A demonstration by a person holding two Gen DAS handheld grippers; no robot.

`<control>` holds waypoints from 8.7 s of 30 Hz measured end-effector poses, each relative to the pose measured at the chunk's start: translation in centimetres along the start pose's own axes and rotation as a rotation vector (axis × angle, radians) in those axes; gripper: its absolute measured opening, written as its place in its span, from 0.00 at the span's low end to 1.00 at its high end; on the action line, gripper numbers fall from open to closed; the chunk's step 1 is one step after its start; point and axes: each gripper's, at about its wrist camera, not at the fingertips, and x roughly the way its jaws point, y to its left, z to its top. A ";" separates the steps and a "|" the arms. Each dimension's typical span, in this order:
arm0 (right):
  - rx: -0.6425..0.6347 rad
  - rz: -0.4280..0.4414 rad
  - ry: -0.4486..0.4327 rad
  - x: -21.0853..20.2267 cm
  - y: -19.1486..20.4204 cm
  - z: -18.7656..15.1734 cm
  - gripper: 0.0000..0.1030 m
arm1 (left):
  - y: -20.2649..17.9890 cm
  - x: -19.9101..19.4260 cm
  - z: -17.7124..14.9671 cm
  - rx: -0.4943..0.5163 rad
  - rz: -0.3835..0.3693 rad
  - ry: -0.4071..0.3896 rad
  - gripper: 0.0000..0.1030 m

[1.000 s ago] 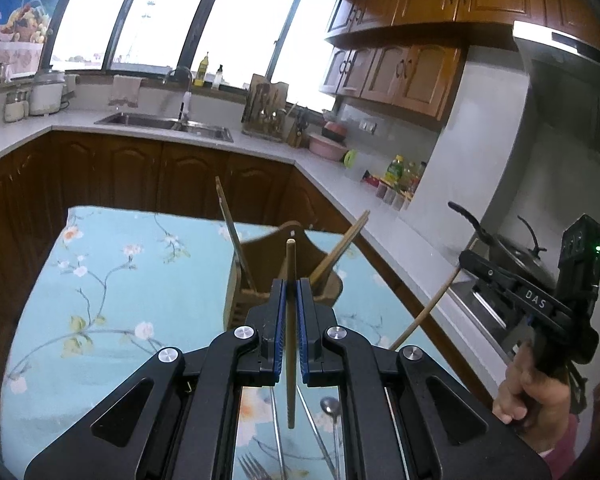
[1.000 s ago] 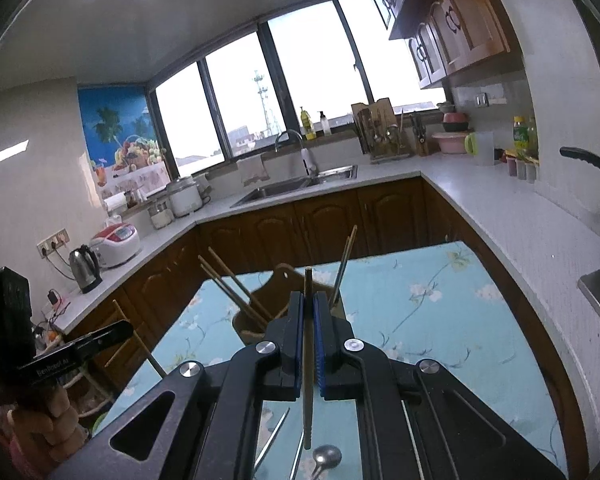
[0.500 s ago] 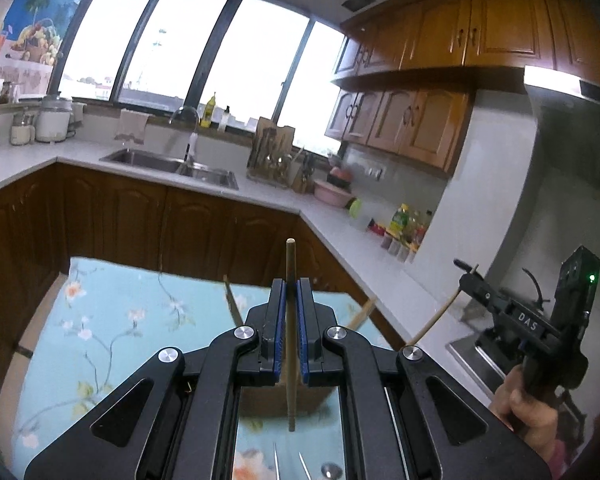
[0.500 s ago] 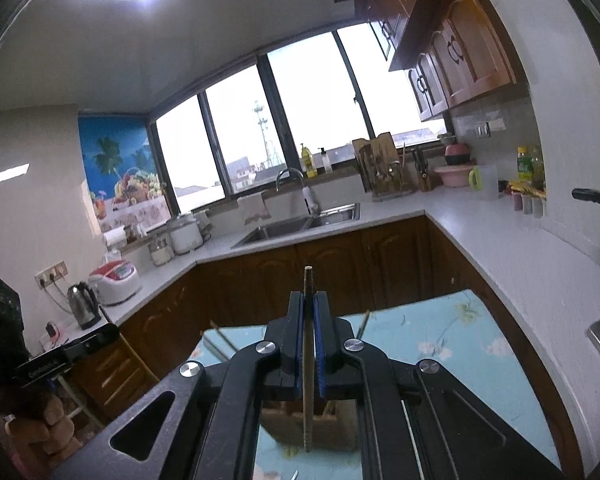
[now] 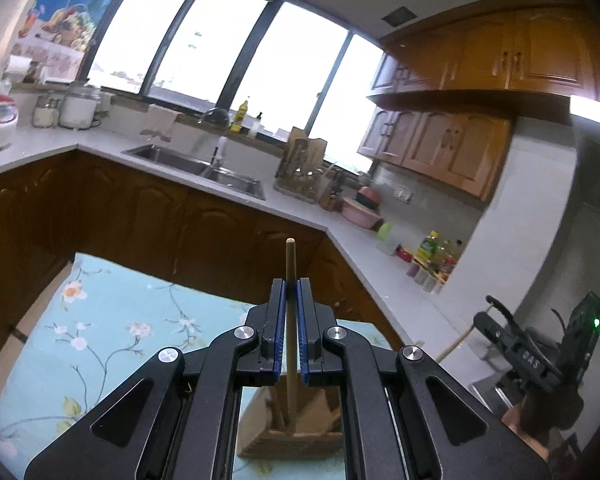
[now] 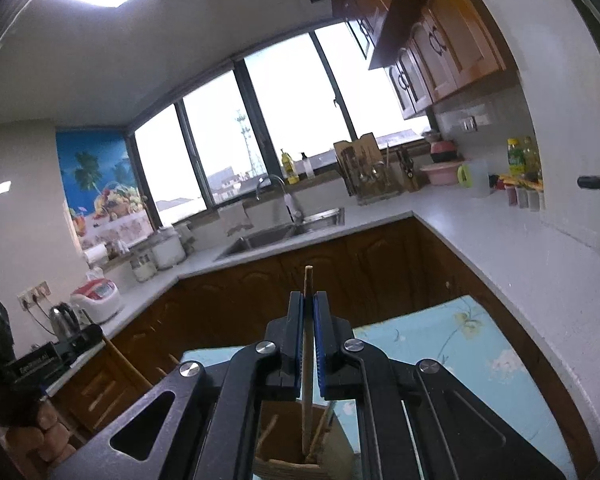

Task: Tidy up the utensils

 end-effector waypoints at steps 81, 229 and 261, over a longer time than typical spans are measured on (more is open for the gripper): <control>0.080 -0.044 0.322 -9.5 -2.3 -18.8 0.80 | 4.8 -9.2 -20.5 -0.025 0.159 0.356 0.78; -0.110 0.003 0.289 6.1 0.2 -10.8 0.03 | 0.6 4.2 -9.0 0.077 0.009 0.070 0.05; 0.054 -0.005 0.251 -4.4 -2.5 -16.4 0.61 | 4.8 -6.5 -15.9 -0.070 0.125 0.159 0.70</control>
